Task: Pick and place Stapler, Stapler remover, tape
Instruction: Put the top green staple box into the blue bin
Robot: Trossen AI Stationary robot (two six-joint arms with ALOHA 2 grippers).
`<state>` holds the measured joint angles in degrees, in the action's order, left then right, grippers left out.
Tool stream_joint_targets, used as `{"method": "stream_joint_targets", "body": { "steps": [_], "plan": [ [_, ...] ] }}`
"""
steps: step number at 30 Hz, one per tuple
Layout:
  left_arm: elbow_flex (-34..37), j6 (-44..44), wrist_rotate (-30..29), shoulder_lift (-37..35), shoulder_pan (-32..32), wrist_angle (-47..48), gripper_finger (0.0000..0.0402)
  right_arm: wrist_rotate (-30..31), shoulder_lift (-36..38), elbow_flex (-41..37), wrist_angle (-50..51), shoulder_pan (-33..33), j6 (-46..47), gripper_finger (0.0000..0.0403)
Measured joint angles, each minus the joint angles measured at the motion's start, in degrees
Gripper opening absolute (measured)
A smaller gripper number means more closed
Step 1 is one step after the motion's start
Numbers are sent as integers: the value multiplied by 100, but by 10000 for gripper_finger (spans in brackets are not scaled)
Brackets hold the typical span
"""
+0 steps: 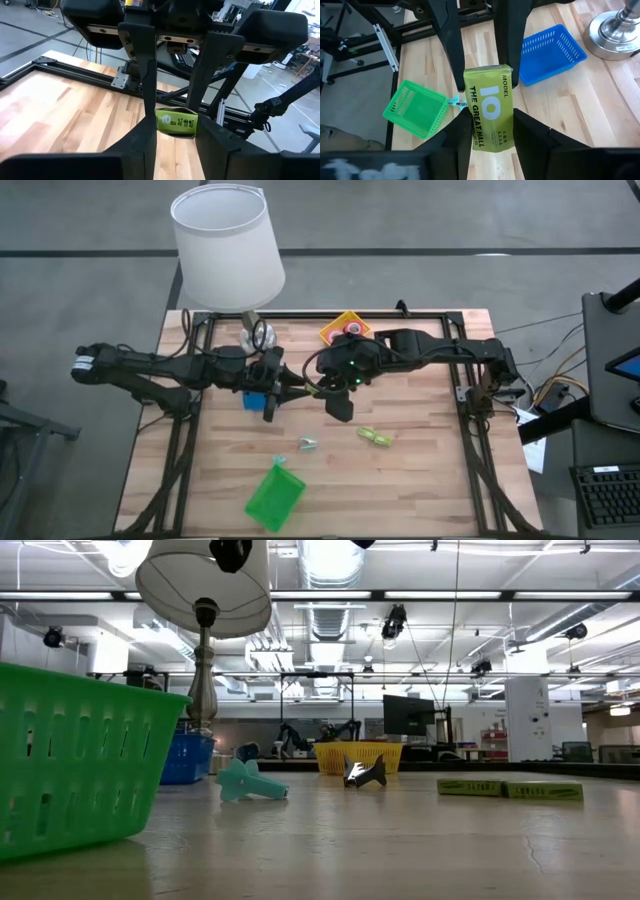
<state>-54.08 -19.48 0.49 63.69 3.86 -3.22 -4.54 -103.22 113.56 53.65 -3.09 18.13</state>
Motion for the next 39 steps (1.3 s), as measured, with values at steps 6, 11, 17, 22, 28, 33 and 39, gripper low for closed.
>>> {"method": "stream_joint_targets", "body": {
  "steps": [6, 11, 17, 22, 28, 33, 39],
  "plan": [
    [-2, -141, 9, -56, -2, 170, 132, 17, 0, 0, 33, 0, 17, 149],
    [-2, -327, 9, -253, -2, 822, 112, 17, 9, 24, 301, 4, -28, 173],
    [-2, -340, -16, -536, -2, 1584, 116, 15, 9, 22, 314, 4, -201, 191],
    [-2, -468, -59, -769, -2, 2300, 125, 216, 9, 22, 304, 22, -205, 196],
    [-2, -442, -227, -1055, -1, 3279, 112, 728, 9, 4, 151, 37, -73, 196],
    [58, -402, -318, -1262, -2, 3735, 120, 772, 9, 4, -171, 51, 25, 196],
    [400, -426, -370, -1670, -2, 3907, 117, 775, 9, 4, -394, 52, 145, 196]
  ]
}}
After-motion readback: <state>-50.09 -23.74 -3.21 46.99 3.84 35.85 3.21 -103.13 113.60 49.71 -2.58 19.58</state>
